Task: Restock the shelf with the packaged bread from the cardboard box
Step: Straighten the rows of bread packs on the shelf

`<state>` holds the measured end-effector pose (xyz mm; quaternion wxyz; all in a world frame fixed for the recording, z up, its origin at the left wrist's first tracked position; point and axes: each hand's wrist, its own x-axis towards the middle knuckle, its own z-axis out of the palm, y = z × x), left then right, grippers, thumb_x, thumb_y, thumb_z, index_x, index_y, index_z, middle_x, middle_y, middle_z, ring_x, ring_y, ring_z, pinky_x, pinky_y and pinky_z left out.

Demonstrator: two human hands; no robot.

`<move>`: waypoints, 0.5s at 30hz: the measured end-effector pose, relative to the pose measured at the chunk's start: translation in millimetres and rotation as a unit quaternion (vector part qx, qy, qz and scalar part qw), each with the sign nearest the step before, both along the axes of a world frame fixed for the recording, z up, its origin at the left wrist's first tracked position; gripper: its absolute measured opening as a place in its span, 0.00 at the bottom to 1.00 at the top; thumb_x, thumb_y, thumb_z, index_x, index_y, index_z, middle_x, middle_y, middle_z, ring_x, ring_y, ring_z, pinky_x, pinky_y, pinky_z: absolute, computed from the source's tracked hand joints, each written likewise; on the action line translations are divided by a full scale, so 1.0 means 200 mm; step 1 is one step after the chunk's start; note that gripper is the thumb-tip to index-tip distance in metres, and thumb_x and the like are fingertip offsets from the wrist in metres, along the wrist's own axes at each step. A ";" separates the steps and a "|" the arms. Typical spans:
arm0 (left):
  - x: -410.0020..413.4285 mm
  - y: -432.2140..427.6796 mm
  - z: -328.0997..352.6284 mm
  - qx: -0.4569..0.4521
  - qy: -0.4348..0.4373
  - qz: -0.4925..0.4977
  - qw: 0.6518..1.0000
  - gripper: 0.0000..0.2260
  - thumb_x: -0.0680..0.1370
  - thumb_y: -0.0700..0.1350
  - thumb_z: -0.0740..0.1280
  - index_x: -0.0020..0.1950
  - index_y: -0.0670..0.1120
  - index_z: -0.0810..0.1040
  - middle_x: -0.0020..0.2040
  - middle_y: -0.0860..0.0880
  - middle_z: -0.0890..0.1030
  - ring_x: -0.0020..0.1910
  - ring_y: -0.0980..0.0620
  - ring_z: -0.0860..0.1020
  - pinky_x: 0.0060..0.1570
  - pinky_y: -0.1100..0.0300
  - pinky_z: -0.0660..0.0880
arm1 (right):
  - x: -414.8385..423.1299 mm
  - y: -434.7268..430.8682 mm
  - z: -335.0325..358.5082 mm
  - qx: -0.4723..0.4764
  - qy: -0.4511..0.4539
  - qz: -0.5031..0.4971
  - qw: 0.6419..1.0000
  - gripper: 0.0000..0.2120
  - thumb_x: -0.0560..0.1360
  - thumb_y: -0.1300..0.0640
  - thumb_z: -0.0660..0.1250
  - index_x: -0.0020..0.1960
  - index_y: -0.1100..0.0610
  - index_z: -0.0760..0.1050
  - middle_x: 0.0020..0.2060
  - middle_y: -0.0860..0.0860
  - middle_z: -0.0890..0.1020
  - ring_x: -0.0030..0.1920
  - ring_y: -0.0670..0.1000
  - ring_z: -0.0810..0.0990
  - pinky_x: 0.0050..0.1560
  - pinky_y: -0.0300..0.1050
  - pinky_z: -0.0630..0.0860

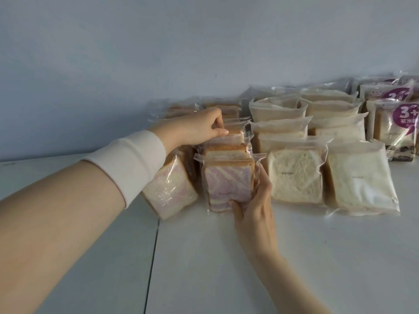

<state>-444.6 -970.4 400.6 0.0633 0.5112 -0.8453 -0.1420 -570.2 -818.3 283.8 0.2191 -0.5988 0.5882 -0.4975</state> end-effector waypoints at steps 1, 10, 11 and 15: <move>0.00 -0.01 0.00 0.003 -0.004 0.001 1.000 0.08 0.77 0.54 0.62 0.50 0.50 0.70 0.63 0.47 0.74 0.57 0.48 0.74 0.53 0.53 0.71 | 0.01 0.00 0.00 -0.003 0.002 -0.006 1.000 0.38 0.70 0.69 0.68 0.73 0.61 0.52 0.70 0.56 0.64 0.71 0.54 0.65 0.68 0.53 0.68; -0.03 -0.03 0.01 -0.022 0.079 -0.002 0.997 0.09 0.77 0.51 0.64 0.52 0.48 0.71 0.60 0.49 0.76 0.56 0.52 0.74 0.50 0.59 0.68 | 0.09 -0.09 -0.01 -0.007 0.013 -0.066 0.998 0.38 0.71 0.71 0.63 0.75 0.58 0.48 0.68 0.49 0.61 0.71 0.47 0.58 0.69 0.40 0.58; -0.03 -0.03 0.01 -0.025 0.068 0.006 0.997 0.10 0.78 0.52 0.62 0.54 0.48 0.71 0.61 0.49 0.76 0.55 0.52 0.74 0.48 0.59 0.68 | 0.10 -0.11 -0.01 -0.001 0.016 -0.071 0.997 0.39 0.72 0.72 0.62 0.75 0.57 0.46 0.70 0.54 0.61 0.71 0.51 0.59 0.69 0.40 0.56; -0.02 0.02 0.04 0.022 0.058 -0.025 0.998 0.28 0.74 0.66 0.53 0.69 0.52 0.63 0.71 0.52 0.67 0.63 0.55 0.69 0.54 0.61 0.66 | 0.10 -0.12 -0.02 -0.006 0.043 -0.059 0.997 0.39 0.72 0.71 0.61 0.74 0.60 0.42 0.72 0.60 0.57 0.72 0.58 0.56 0.70 0.39 0.48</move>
